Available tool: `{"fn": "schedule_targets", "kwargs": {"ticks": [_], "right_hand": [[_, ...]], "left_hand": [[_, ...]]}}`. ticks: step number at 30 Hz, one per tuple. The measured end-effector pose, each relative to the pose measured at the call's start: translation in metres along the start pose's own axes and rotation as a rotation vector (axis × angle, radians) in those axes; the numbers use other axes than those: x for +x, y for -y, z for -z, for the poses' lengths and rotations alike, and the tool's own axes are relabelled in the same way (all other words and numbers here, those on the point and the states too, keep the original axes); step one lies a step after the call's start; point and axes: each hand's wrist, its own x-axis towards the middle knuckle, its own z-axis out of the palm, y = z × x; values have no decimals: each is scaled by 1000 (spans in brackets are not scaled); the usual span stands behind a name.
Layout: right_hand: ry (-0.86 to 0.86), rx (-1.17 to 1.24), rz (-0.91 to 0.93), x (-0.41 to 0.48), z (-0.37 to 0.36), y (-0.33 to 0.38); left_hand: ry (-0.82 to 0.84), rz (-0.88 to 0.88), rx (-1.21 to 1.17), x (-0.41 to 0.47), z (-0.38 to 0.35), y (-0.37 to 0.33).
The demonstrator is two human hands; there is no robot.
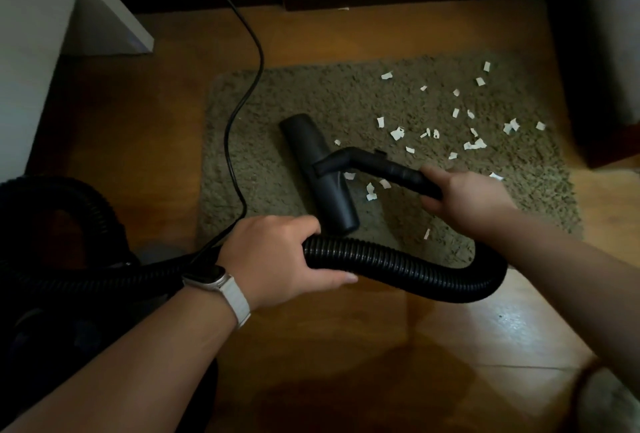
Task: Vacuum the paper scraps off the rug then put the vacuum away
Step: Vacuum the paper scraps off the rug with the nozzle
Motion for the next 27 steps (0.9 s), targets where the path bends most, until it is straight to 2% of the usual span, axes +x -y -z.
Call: {"fn": "schedule_targets", "kwargs": {"ticks": [2, 5, 8, 17, 27], "right_hand": [[5, 26, 46, 0, -4, 12], [37, 18, 123, 4, -8, 26], [95, 25, 133, 8, -15, 29], [144, 249, -26, 8, -41, 3], [112, 353, -176, -14, -49, -5]], "left_hand": [[-5, -12, 7, 0, 0, 2], [71, 8, 25, -2, -1, 5], [111, 23, 67, -3, -2, 6], [110, 13, 102, 5, -7, 4], [145, -29, 102, 9, -8, 2]]}}
